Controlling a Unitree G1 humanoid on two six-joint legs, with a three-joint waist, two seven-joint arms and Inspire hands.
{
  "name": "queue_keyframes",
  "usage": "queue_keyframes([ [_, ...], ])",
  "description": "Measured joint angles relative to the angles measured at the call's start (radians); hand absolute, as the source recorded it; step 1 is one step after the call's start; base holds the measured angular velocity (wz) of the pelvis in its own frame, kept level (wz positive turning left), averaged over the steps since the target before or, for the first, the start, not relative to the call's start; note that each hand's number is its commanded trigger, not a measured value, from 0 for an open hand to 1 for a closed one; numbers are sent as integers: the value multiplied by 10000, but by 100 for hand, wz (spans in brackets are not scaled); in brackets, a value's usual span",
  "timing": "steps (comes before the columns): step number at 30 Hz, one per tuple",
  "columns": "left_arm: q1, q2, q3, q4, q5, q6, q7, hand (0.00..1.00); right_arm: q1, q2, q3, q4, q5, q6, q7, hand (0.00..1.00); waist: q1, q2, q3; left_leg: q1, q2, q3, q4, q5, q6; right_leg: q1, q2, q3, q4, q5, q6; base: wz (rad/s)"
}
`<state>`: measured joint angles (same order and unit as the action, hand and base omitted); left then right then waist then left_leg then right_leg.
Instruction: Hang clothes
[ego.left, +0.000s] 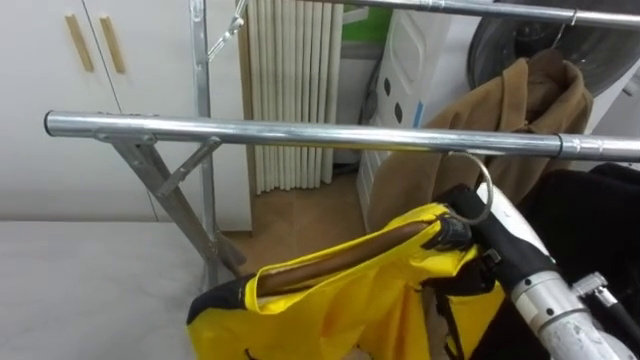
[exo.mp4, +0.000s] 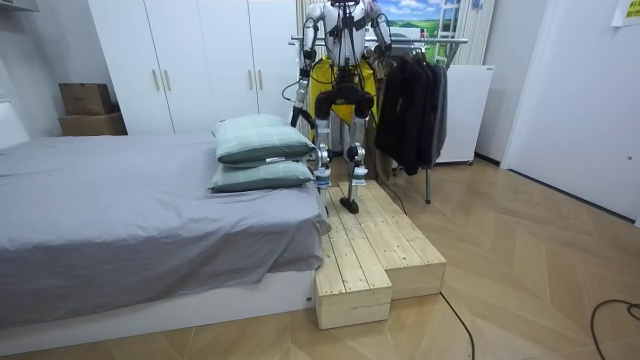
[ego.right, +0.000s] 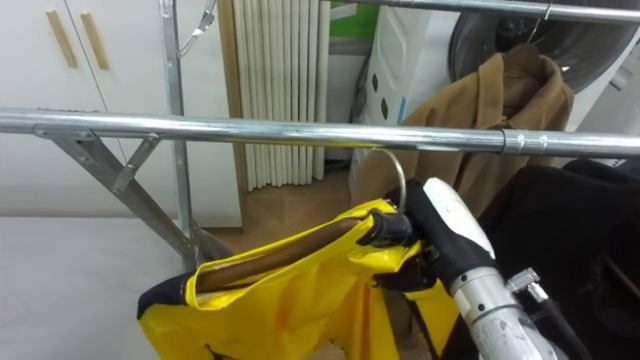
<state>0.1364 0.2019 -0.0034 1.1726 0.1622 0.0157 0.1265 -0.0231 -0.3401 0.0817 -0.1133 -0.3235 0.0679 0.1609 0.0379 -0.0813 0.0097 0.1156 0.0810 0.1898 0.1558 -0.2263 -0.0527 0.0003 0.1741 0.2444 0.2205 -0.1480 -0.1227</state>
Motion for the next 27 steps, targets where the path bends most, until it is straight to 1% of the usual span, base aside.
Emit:
queue_keyframes([
  [2, 44, 0, 0, -66, 1, 52, -1, 0, 0, 1, -2, 142, 84, 12, 111, 100, 0, 0, -1, 0, 0, 0, 1, 0, 0, 0, 1, -7, -1, 0, 0, 0],
  [4, 84, 0, 5, -110, 1, 93, -2, 0, 0, 2, -2, 162, 86, 192, 253, 100, 0, 2, -2, 0, 3, 0, 3, 0, 0, 0, 3, -12, -1, 0, 0, 0],
  [5, 98, 0, 10, -121, 1, 96, -2, 0, 0, 2, -2, 163, 85, 221, 265, 100, 1, 3, -3, 0, 3, 0, 5, 0, 0, 0, 4, -12, 0, 0, 0, 0],
  [12, 174, -5, 9, -167, 4, 280, -2, 0, -3, 3, -52, 162, 92, 247, 273, 100, -24, 41, -23, -10, 6, -2, 58, 0, 0, 21, 0, -18, 0, 0, 0, 0],
  [15, 153, -8, 10, -175, 7, 281, -1, 0, -120, 2, -233, 162, 75, 341, 267, 100, -19, 70, -40, -7, 5, -2, 60, 0, 0, 25, 0, -21, 0, 0, -1, 0],
  [18, 157, -8, 8, -171, 9, 281, -1, 0, -408, 1, -322, 161, 52, 341, 175, 100, -36, 89, -52, -1, 6, -2, 72, 0, 0, 31, 3, -10, 7, 5, -8, 0],
  [21, 168, -9, 8, -151, 9, 280, 5, 0, -578, 1, -346, 161, 52, 340, 63, 100, -41, 96, -55, 3, 8, -3, 73, 0, 0, 42, 4, -8, 4, 7, -13, 0],
  [27, 207, -11, 7, -151, 53, 279, 7, 0, -608, 1, -349, 161, -18, 340, -87, 100, -35, 109, -47, 12, 9, -10, 72, 0, 0, 53, 2, 4, 4, 8, -14, 0],
])
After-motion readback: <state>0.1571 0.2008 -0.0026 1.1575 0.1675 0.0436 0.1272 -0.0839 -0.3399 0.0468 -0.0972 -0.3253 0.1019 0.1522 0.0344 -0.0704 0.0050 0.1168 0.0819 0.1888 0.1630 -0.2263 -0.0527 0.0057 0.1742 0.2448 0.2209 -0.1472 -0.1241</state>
